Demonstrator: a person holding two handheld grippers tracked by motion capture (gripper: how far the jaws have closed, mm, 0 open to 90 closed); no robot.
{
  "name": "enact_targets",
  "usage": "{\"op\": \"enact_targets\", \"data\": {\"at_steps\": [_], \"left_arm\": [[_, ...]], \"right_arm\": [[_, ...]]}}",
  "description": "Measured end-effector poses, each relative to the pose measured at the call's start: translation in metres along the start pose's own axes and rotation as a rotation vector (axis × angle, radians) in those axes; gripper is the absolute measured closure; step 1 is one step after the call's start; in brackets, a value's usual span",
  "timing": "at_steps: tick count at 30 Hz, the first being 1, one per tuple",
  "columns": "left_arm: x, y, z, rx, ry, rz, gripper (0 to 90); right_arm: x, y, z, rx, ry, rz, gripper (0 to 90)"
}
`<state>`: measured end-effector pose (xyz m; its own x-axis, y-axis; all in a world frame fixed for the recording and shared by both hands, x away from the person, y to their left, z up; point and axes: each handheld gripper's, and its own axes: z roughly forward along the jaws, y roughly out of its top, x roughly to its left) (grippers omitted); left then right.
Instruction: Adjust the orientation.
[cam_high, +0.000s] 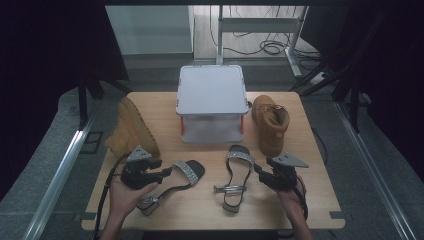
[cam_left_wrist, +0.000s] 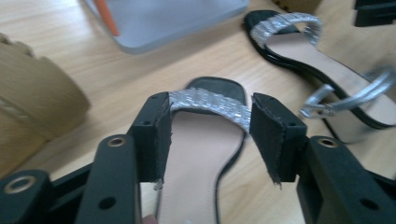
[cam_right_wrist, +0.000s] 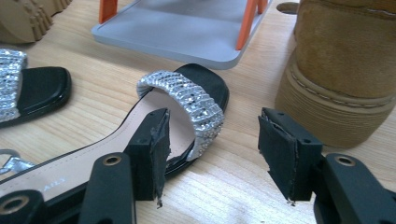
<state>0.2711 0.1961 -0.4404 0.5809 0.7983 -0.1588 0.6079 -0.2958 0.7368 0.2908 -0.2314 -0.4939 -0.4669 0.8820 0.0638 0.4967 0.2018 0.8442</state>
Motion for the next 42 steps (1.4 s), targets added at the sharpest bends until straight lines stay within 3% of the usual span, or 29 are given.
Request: {"op": "enact_targets", "data": {"at_steps": [6,12,18,25,29,33,35,42], "left_arm": [[0.007,-0.009,-0.002,0.015,-0.011,-0.013,42.0],[0.010,-0.016,-0.005,0.015,-0.009,-0.026,41.1],[0.008,-0.015,-0.007,0.010,-0.008,-0.017,39.7],[0.013,-0.014,-0.003,0.020,-0.023,-0.012,38.7],[0.015,-0.015,0.000,0.030,-0.026,-0.014,38.6],[0.016,-0.015,-0.004,-0.004,-0.013,-0.020,38.9],[0.016,-0.015,-0.004,-0.007,-0.012,-0.021,38.8],[0.018,-0.015,0.005,0.030,-0.021,-0.015,38.3]], "right_arm": [[0.006,0.001,0.001,-0.005,0.015,-0.012,44.4],[0.013,0.003,0.001,-0.017,0.038,-0.009,50.3],[0.020,0.006,-0.009,-0.031,0.078,0.008,65.7],[0.043,0.010,-0.022,-0.039,0.200,-0.010,89.3],[0.066,0.015,-0.028,-0.027,0.239,-0.077,89.7],[0.098,0.014,-0.031,0.007,0.268,-0.168,89.7],[0.101,0.013,-0.031,0.016,0.270,-0.174,89.7],[0.139,-0.007,-0.015,0.132,0.270,-0.270,89.7]]}}
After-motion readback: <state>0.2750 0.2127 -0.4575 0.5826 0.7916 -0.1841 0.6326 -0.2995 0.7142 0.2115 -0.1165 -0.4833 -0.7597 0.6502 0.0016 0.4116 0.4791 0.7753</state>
